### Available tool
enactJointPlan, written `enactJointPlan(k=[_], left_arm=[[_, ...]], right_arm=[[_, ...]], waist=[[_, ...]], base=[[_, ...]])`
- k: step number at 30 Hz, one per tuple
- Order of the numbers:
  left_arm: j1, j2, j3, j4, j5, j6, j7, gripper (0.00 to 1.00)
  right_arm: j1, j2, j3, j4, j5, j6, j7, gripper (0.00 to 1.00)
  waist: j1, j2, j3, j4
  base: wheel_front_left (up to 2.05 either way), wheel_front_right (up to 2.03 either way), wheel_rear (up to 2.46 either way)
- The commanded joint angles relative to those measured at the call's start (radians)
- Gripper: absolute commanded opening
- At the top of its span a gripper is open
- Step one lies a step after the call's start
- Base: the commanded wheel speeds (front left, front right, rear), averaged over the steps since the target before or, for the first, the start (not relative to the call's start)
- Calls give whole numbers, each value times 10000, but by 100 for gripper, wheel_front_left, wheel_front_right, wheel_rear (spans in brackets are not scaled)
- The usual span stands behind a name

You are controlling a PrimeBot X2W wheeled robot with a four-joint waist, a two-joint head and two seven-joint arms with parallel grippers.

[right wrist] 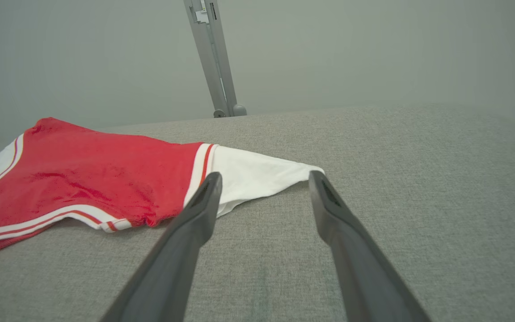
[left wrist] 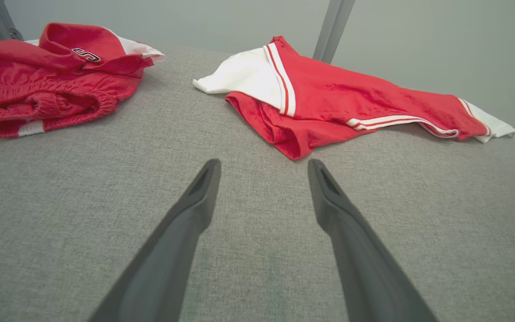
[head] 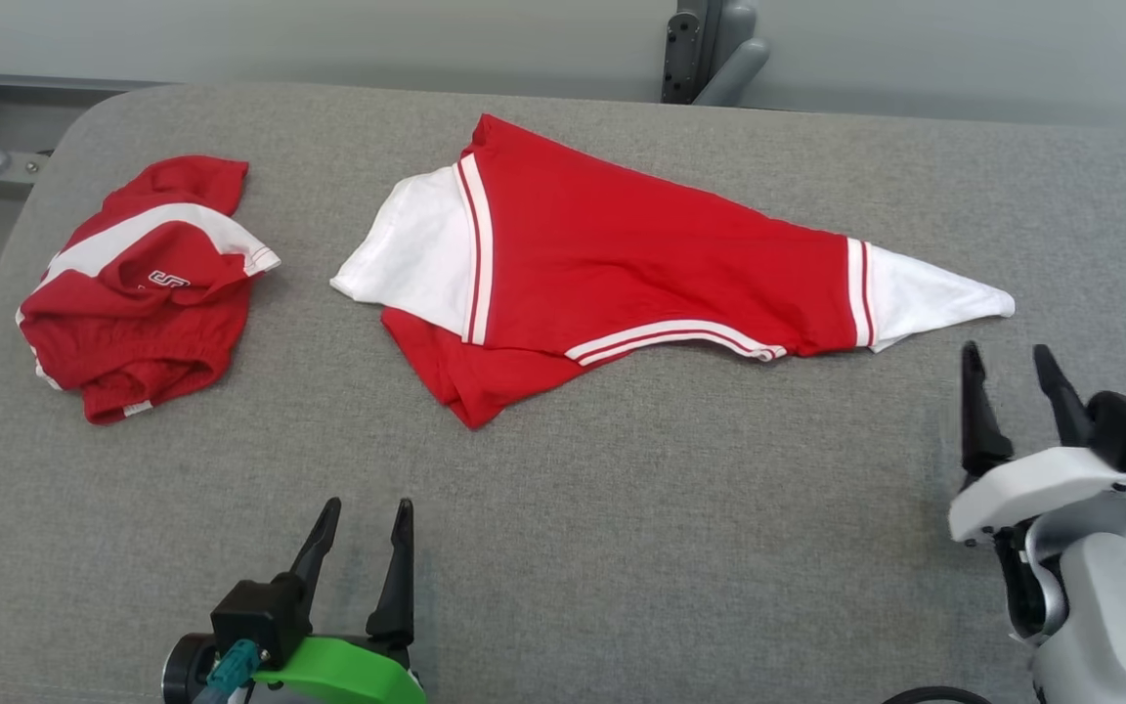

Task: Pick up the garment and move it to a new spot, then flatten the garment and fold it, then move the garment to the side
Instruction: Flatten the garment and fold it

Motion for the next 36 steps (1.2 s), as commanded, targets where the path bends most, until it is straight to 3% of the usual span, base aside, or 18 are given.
enactJointPlan(k=[1, 9, 10, 19, 26, 36], left_arm=[[53, 30, -75, -2, -79, -40, 7, 100], [-82, 30, -331, -81, -277, 59, 7, 100], [-82, 30, -331, -81, -277, 59, 7, 100], [-133, 27, -679, -197, -596, 189, 8, 100], [-119, 25, -817, -292, -820, 323, 7, 100], [-321, 27, -1111, -463, -1065, 464, 8, 100]], right_arm=[[-8, -8, 358, -175, -58, -4, -18, 100], [-1014, -54, 3279, -597, 95, -4, -16, 100], [-1014, -54, 3279, -597, 95, -4, -16, 100], [-2231, -433, 5705, 997, 301, -7, -16, 100], [-2809, -687, 6108, 2022, 179, -7, -18, 100], [-3313, -826, 5799, 2831, -420, -7, -18, 100]], waist=[[0, 0, -40, -5], [0, 0, 276, 923], [0, 0, 276, 923], [0, 0, 753, 2539], [0, 0, 1076, 3119], [0, 0, 1451, 3342]], base=[[0, 0, 0], [0, 0, 0], [0, 0, 0], [0, 0, 0], [0, 0, 0], [0, 0, 0]])
